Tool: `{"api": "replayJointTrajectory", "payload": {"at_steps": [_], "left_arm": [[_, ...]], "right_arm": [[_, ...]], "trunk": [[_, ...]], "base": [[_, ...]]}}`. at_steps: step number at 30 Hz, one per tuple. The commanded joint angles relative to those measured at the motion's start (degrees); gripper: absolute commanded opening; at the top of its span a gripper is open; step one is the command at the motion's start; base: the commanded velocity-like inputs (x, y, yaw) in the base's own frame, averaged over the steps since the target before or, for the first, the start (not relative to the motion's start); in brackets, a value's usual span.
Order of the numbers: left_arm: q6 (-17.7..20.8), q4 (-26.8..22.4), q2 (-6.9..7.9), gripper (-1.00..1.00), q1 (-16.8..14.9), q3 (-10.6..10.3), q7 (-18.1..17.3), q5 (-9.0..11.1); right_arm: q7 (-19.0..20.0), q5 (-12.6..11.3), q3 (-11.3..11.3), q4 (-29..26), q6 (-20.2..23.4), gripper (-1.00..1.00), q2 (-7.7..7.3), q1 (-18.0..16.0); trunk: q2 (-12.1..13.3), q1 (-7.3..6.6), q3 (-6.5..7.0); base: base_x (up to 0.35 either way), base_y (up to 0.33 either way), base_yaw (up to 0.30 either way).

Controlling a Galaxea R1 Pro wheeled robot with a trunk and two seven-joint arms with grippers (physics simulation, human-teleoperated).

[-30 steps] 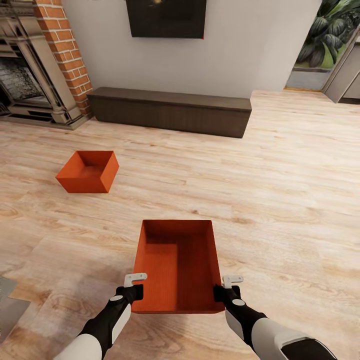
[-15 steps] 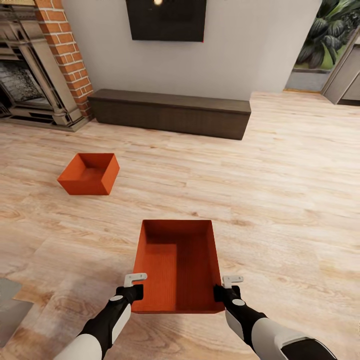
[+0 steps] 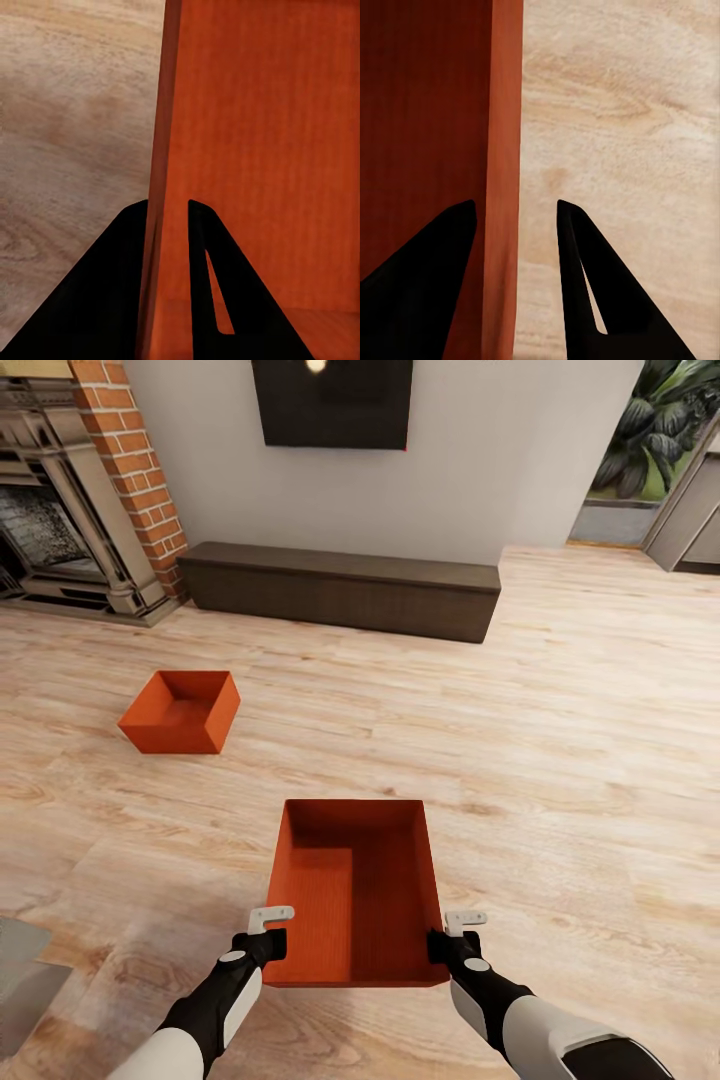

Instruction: Move the two storage containers from the living room to the garage. In the garage, place one container on the floor and stack the other container on top of it (either order is fine).

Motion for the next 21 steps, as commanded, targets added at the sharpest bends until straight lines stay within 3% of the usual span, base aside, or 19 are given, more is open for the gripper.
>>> {"api": "replayJointTrajectory", "payload": {"at_steps": [1,21], "left_arm": [[0.4,-0.1,-0.04,-1.00,0.0,0.8,0.4,-0.1],[0.4,-0.1,-0.02,-1.00,0.0,0.7,0.4,-0.1]], "right_arm": [[0.5,0.1,-1.0,-0.1,-0.1,-1.00,0.02,0.0],[0.5,0.2,-1.0,-0.1,-0.1,-1.00,-0.01,0.0]], "trunk": [[0.4,-0.23,0.15],[8.4,-4.62,3.74]], "base": [[0.000,0.000,0.000],[0.000,0.000,0.000]]}}
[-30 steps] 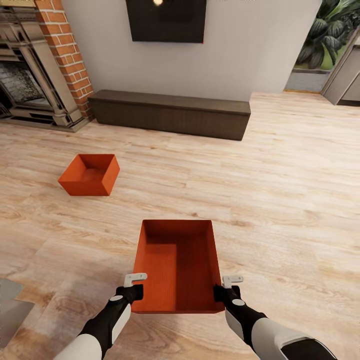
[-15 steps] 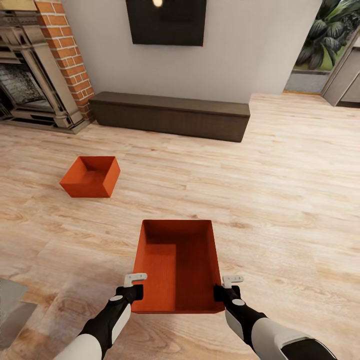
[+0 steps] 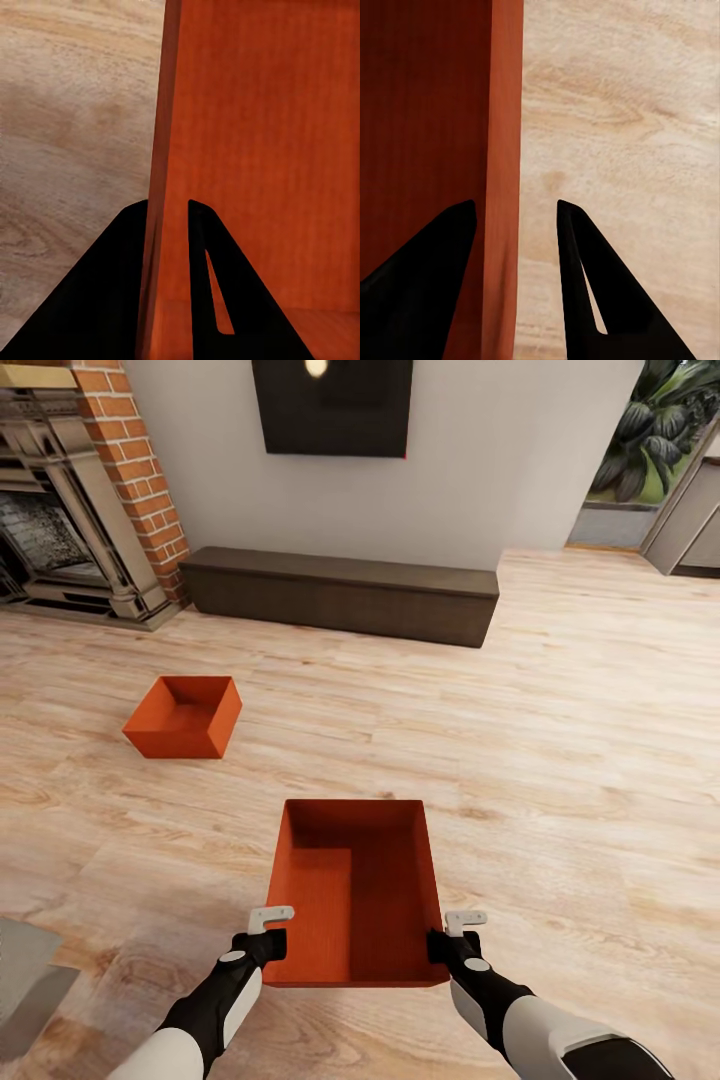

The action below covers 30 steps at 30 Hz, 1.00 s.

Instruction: Move the two storage containers from the living room to the garage. In the garage, place one container on the floor and stack the other container on top of it (either order is fine).

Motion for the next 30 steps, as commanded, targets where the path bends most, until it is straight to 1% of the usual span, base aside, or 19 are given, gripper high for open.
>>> {"api": "replayJointTrajectory", "payload": {"at_steps": [1,30], "left_arm": [[0.4,-0.1,-0.02,-1.00,0.0,0.8,0.5,-0.2],[0.4,-0.1,-0.02,-1.00,0.0,0.8,0.5,-0.2]], "right_arm": [[0.4,0.2,-0.9,-0.1,-0.1,-1.00,0.03,0.0],[0.3,0.2,-1.0,-0.1,-0.3,-1.00,-0.06,0.0]], "trunk": [[0.4,-0.23,0.15],[12.0,-6.60,5.36]], "base": [[0.000,0.000,0.000],[0.000,0.000,0.000]]}}
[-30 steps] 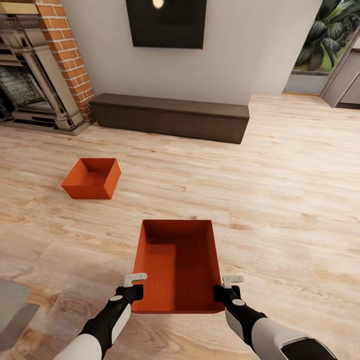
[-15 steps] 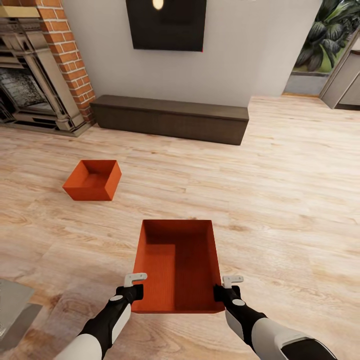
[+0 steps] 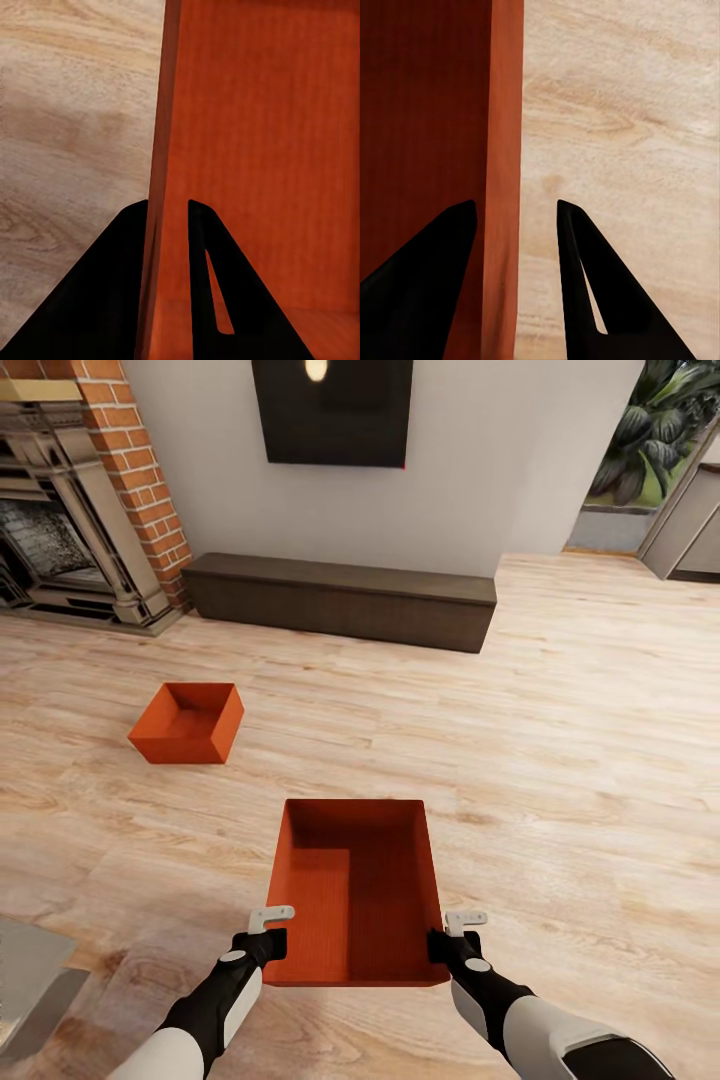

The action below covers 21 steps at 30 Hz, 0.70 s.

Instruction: Move the two storage containers from the living room to the garage. In the garage, place one container on the floor and stack the other container on top of it (either order is fine).

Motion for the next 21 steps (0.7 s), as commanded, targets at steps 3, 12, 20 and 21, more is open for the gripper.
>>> {"api": "replayJointTrajectory", "payload": {"at_steps": [3,12,20,21], "left_arm": [[0.4,-0.1,0.01,-1.00,0.0,0.8,0.5,-0.1],[0.4,0.0,0.01,-1.00,0.0,0.8,0.5,-0.1],[0.4,0.2,0.01,-1.00,0.0,0.8,0.5,-0.1],[0.4,0.2,0.01,-1.00,0.0,0.8,0.5,-0.1]], "right_arm": [[0.1,0.4,-1.0,-0.2,0.0,-1.00,0.04,0.0],[0.1,0.4,-1.0,-0.2,0.0,-1.00,0.04,0.0],[0.1,0.4,-1.0,-0.2,0.0,-1.00,0.11,0.0],[0.1,0.4,-1.0,-0.2,0.0,-1.00,0.12,0.0]], "trunk": [[1.2,-0.67,0.51],[4.8,-2.64,2.13],[8.0,-4.40,3.56],[8.4,-4.62,3.74]], "base": [[0.000,0.000,0.000],[0.000,0.000,0.000],[0.000,0.000,0.000],[0.000,0.000,0.000]]}}
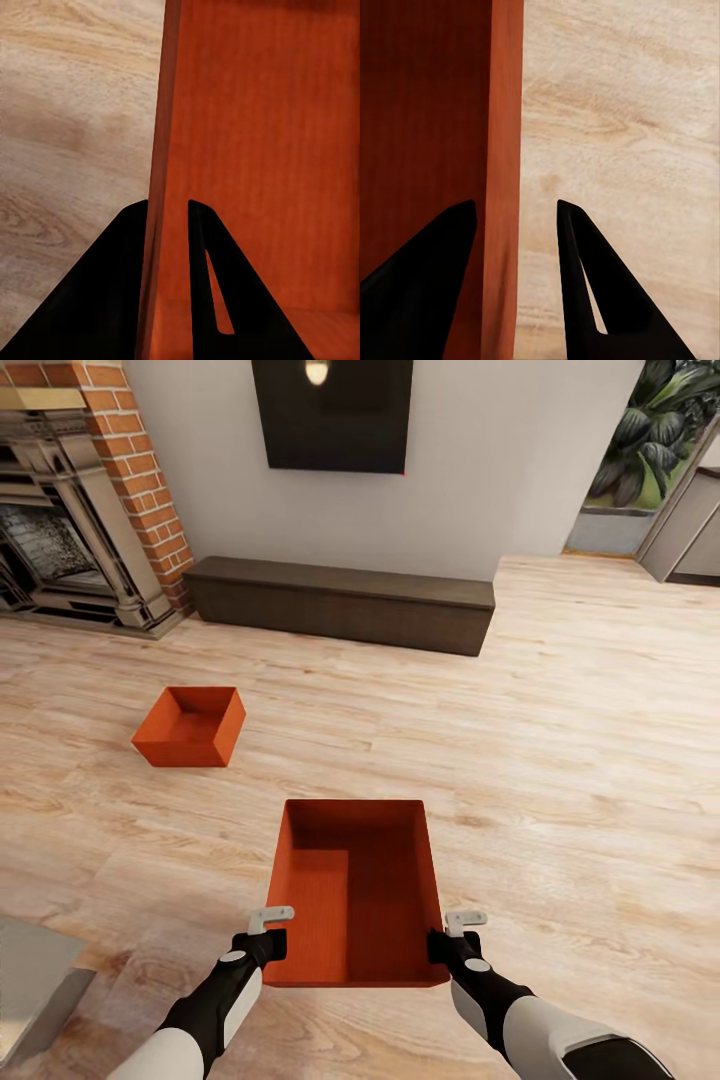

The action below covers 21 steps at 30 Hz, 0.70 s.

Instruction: Move the two storage containers from the living room to the garage. In the garage, place one container on the floor and stack the other container on top of it (either order is fine).

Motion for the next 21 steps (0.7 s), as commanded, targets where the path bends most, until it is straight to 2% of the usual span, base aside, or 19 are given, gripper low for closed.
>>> {"api": "replayJointTrajectory", "payload": {"at_steps": [1,21], "left_arm": [[0.4,0.0,-0.02,-1.00,0.0,0.8,0.5,-0.1],[0.4,0.1,-0.02,-1.00,0.0,0.8,0.5,-0.1]], "right_arm": [[0.3,0.4,-1.2,-0.2,-0.2,-1.00,0.03,0.0],[-0.1,0.5,-1.1,-0.2,-0.2,-1.00,0.38,0.0]], "trunk": [[0.4,-0.23,0.15],[8.4,-4.62,3.74]], "base": [[0.000,0.000,0.000],[0.000,0.000,0.000]]}}
